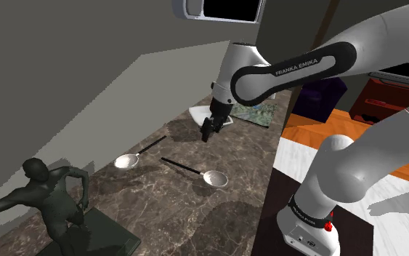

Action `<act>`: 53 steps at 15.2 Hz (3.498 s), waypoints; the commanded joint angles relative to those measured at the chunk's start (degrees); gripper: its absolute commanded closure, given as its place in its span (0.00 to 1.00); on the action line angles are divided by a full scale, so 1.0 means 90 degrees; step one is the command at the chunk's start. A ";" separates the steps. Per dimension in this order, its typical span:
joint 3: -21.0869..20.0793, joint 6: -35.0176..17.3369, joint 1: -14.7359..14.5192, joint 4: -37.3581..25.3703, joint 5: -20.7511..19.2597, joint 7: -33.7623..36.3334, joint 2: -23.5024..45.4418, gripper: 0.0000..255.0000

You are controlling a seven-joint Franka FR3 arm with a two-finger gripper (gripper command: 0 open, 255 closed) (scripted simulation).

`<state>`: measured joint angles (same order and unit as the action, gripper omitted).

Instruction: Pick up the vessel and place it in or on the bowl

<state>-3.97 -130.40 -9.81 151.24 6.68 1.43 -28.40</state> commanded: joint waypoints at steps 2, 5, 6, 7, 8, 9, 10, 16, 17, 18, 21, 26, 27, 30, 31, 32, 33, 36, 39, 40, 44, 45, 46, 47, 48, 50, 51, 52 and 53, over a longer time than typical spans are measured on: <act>-0.0136 -0.0681 -0.0197 0.0130 0.0163 -0.0033 0.0571 0.00; -0.0261 -0.1306 -0.0380 0.0129 0.0314 -0.0088 0.1229 0.00; -0.0304 -0.1510 -0.0438 0.0112 0.0364 -0.0110 0.1460 0.00; -0.0346 -0.1710 -0.0497 0.0087 0.0412 -0.0131 0.1695 0.00; -0.0389 -0.1907 -0.0553 0.0054 0.0459 -0.0154 0.1934 0.00; -0.0419 -0.2043 -0.0592 0.0026 0.0491 -0.0171 0.2105 0.00; -0.0427 -0.2145 -0.0597 0.0035 0.0499 -0.0175 0.2198 0.00; -0.0462 -0.2753 -0.0628 0.0052 0.0544 -0.0206 0.2785 0.00; -0.0465 -0.2810 -0.0631 0.0050 0.0548 -0.0209 0.2844 0.00; -0.0465 -0.2810 -0.0631 0.0051 0.0548 -0.0208 0.2843 0.00; -0.0465 -0.2810 -0.0631 0.0050 0.0548 -0.0209 0.2844 0.00; -0.0465 -0.2809 -0.0631 0.0050 0.0548 -0.0208 0.2843 1.00; -0.0465 -0.2809 -0.0631 0.0050 0.0548 -0.0208 0.2843 1.00; -0.0462 -0.2797 -0.0627 0.0036 0.0543 -0.0210 0.2845 1.00; -0.0461 -0.2797 -0.0626 0.0035 0.0543 -0.0212 0.2846 1.00; -0.0460 -0.2798 -0.0626 0.0034 0.0543 -0.0213 0.2849 1.00; -0.0459 -0.2798 -0.0624 0.0034 0.0543 -0.0216 0.2849 1.00; -0.0460 -0.2605 -0.0625 0.0027 0.0523 -0.0178 0.2662 1.00; -0.0454 -0.2297 -0.0615 -0.0020 0.0490 -0.0137 0.2400 1.00; -0.0451 -0.2194 -0.0611 -0.0039 0.0479 -0.0124 0.2316 1.00; -0.0441 -0.1784 -0.0598 -0.0132 0.0440 -0.0075 0.1998 1.00; -0.0438 -0.1682 -0.0594 -0.0159 0.0431 -0.0064 0.1923 1.00; -0.0435 -0.1580 -0.0591 -0.0188 0.0422 -0.0053 0.1849 1.00; -0.0432 -0.1478 -0.0588 -0.0218 0.0413 -0.0042 0.1778 1.00; -0.0429 -0.1377 -0.0585 -0.0250 0.0405 -0.0032 0.1708 1.00; -0.0422 -0.1175 -0.0578 -0.0319 0.0388 -0.0011 0.1574 1.00; -0.0419 -0.1075 -0.0575 -0.0355 0.0380 -0.0001 0.1510 1.00; -0.0415 -0.0975 -0.0572 -0.0393 0.0372 0.0008 0.1448 1.00; -0.0411 -0.0875 -0.0569 -0.0433 0.0364 0.0018 0.1387 1.00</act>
<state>-7.80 -139.34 -15.01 147.55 10.01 1.64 -15.10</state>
